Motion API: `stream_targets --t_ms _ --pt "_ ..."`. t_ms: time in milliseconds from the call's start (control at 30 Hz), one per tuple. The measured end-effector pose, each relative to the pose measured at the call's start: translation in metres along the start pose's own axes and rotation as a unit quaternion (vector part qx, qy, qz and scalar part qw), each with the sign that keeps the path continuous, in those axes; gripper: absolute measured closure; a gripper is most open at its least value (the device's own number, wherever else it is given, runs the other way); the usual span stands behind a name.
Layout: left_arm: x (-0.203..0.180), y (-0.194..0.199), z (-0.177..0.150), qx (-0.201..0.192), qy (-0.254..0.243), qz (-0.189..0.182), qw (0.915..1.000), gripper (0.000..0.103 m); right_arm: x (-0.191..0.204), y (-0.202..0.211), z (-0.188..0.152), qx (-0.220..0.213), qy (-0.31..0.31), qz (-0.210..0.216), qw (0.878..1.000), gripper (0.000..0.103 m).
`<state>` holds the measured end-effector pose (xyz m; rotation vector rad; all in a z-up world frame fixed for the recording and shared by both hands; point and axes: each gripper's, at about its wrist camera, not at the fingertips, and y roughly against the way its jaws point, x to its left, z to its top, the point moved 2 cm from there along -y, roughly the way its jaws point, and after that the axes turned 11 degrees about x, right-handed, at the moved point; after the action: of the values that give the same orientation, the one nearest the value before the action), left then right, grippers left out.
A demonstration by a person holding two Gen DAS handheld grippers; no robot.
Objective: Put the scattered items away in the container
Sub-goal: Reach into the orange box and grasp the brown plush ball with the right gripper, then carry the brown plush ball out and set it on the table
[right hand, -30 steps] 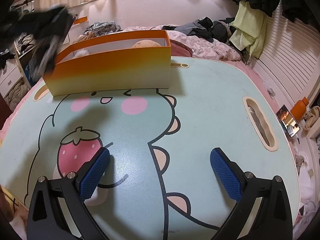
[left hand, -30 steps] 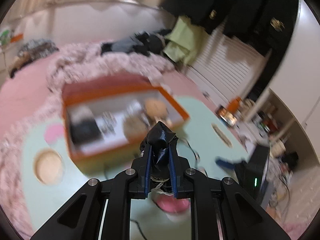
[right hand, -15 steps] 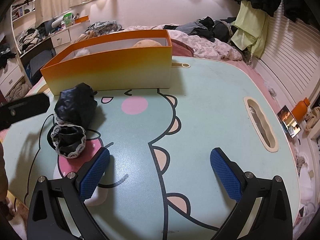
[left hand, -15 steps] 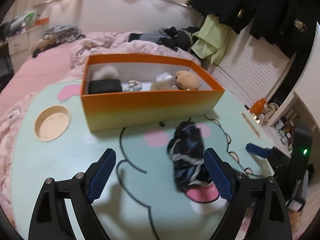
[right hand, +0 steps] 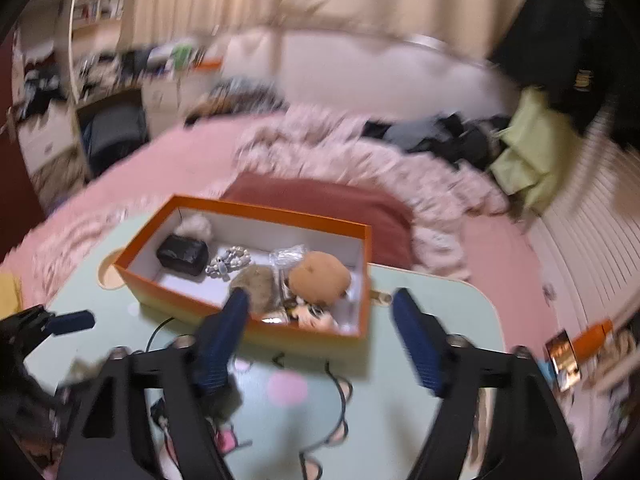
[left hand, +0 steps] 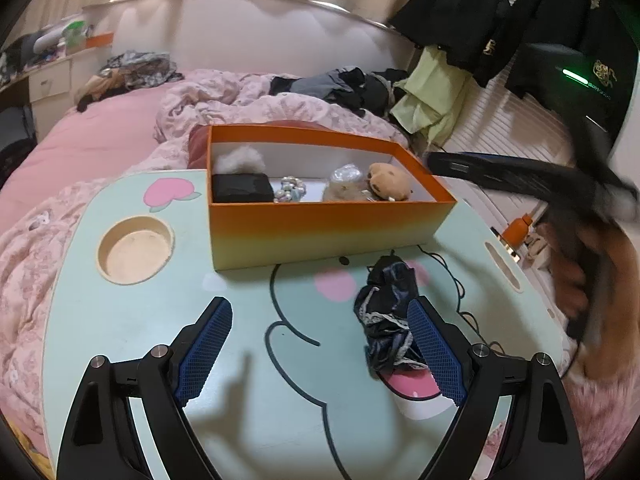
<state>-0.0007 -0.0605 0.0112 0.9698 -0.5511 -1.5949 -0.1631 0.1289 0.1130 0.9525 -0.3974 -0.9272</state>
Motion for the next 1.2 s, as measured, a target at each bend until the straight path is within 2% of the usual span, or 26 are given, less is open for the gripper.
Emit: stream_targets --t_ms 67,133,400,467,567,633,767,833,967,1067,1133,1200 --pt "-0.002 -0.001 -0.001 0.003 -0.004 -0.002 1.0 0.014 0.0 -0.029 0.02 0.049 -0.008 0.041 0.998 0.045" --pt "-0.003 -0.001 -0.001 0.002 -0.004 -0.002 1.0 0.014 -0.001 -0.052 0.031 0.075 -0.025 0.046 0.996 0.045" --pt "-0.003 0.0 -0.004 -0.003 0.003 0.0 1.0 0.014 0.01 -0.108 0.031 0.124 -0.007 -0.055 0.991 0.046" --pt "-0.003 -0.001 -0.004 -0.001 0.003 -0.002 1.0 0.014 0.013 -0.111 0.027 0.12 -0.003 -0.063 0.991 0.061" --pt "-0.004 0.0 -0.004 -0.003 -0.001 0.0 1.0 0.014 0.009 -0.102 0.025 0.105 -0.017 -0.033 0.994 0.064" --pt "-0.004 0.001 -0.005 -0.004 -0.001 0.002 1.0 0.014 0.005 -0.087 0.025 0.08 -0.029 -0.004 0.996 0.064" --pt "-0.001 0.001 -0.005 -0.003 0.004 0.008 1.0 0.014 0.002 -0.031 0.015 0.011 -0.043 0.053 0.998 0.064" --pt "0.001 -0.001 -0.004 -0.002 0.01 0.009 0.9999 0.014 0.006 -0.006 0.001 -0.006 -0.031 0.077 0.997 0.064" --pt "0.004 -0.005 -0.004 0.003 0.015 0.015 0.9998 0.014 0.015 0.011 -0.038 -0.003 -0.011 0.106 0.994 0.062" --pt "0.004 -0.01 -0.006 0.012 0.016 0.016 0.9997 0.014 0.018 -0.003 -0.069 0.019 -0.013 0.102 0.995 0.062" --pt "0.002 -0.012 -0.007 0.015 0.012 0.015 0.9997 0.014 0.019 -0.019 -0.081 0.034 -0.018 0.085 0.996 0.062" --pt "-0.001 -0.013 -0.008 0.017 0.008 0.016 0.9997 0.014 0.019 -0.034 -0.089 0.047 -0.025 0.089 0.995 0.061"
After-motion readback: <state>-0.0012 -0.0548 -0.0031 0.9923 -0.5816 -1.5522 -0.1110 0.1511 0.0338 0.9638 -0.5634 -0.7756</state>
